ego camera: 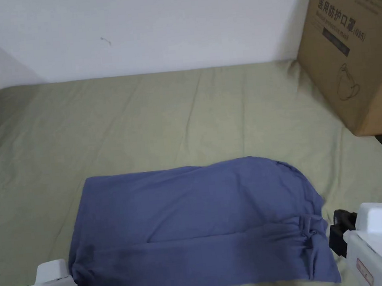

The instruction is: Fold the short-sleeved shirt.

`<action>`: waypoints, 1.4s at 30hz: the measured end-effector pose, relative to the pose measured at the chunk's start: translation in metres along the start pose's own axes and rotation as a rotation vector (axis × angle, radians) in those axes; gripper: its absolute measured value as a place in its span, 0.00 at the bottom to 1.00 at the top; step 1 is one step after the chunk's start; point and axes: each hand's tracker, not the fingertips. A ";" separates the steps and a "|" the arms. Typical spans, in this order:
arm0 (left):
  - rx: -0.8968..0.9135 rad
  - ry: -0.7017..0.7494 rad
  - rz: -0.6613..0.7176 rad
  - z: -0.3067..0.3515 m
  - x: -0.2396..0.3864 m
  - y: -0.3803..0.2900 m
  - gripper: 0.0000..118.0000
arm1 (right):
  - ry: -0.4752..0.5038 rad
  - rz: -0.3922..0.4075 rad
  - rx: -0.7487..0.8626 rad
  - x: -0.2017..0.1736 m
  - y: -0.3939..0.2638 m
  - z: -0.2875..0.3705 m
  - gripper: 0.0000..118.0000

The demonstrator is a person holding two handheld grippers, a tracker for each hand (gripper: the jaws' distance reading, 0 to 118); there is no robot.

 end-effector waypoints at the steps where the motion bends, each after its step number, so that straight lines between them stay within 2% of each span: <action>1: 0.027 0.002 -0.013 0.004 0.000 0.002 0.04 | 0.002 -0.011 -0.053 0.002 -0.005 -0.011 0.04; 3: 0.036 -0.001 -0.002 0.015 -0.004 0.005 0.04 | 0.004 -0.021 -0.141 0.005 -0.018 -0.032 0.17; 5: 0.054 -0.021 0.006 0.023 -0.007 0.009 0.04 | 0.006 -0.032 -0.227 0.008 -0.031 -0.052 0.51; 6: 0.057 -0.021 0.001 0.026 -0.006 0.009 0.04 | -0.006 -0.029 -0.257 0.008 -0.037 -0.061 0.63; 7: 0.064 -0.022 -0.004 0.029 -0.006 0.010 0.04 | -0.006 -0.031 -0.289 0.008 -0.045 -0.071 0.71; 11: 0.062 -0.025 -0.016 0.029 -0.003 0.012 0.04 | -0.015 -0.035 -0.382 0.010 -0.069 -0.100 0.70; 13: 0.058 -0.020 -0.026 0.028 -0.001 0.011 0.04 | -0.010 -0.048 -0.398 0.012 -0.076 -0.108 0.61; 14: 0.058 -0.015 -0.032 0.029 0.000 0.010 0.04 | -0.010 -0.063 -0.418 0.014 -0.078 -0.110 0.50; 15: 0.058 -0.015 -0.033 0.029 0.000 0.009 0.04 | 0.013 -0.092 -0.426 0.015 -0.078 -0.107 0.34; 16: 0.059 -0.016 -0.033 0.030 0.000 0.008 0.04 | 0.055 -0.127 -0.415 0.017 -0.079 -0.106 0.06; 17: 0.058 -0.017 -0.030 0.031 -0.001 0.007 0.04 | 0.086 -0.143 -0.395 0.019 -0.078 -0.103 0.04; 19: 0.058 -0.018 -0.023 0.034 -0.004 0.006 0.04 | 0.054 -0.119 -0.370 0.018 -0.074 -0.091 0.04; 24: 0.087 -0.052 0.021 0.052 -0.010 0.000 0.04 | 0.086 -0.144 -0.284 0.026 -0.064 -0.056 0.04; 30: 0.093 -0.058 0.017 0.077 -0.022 -0.020 0.04 | 0.109 -0.117 -0.256 0.039 -0.068 -0.009 0.04; 35: 0.059 -0.064 0.040 0.079 -0.034 -0.054 0.04 | 0.128 -0.119 -0.307 0.046 -0.098 0.007 0.04; 42: -0.041 -0.034 0.061 0.042 -0.037 -0.081 0.04 | 0.091 -0.126 -0.449 0.041 -0.131 -0.018 0.04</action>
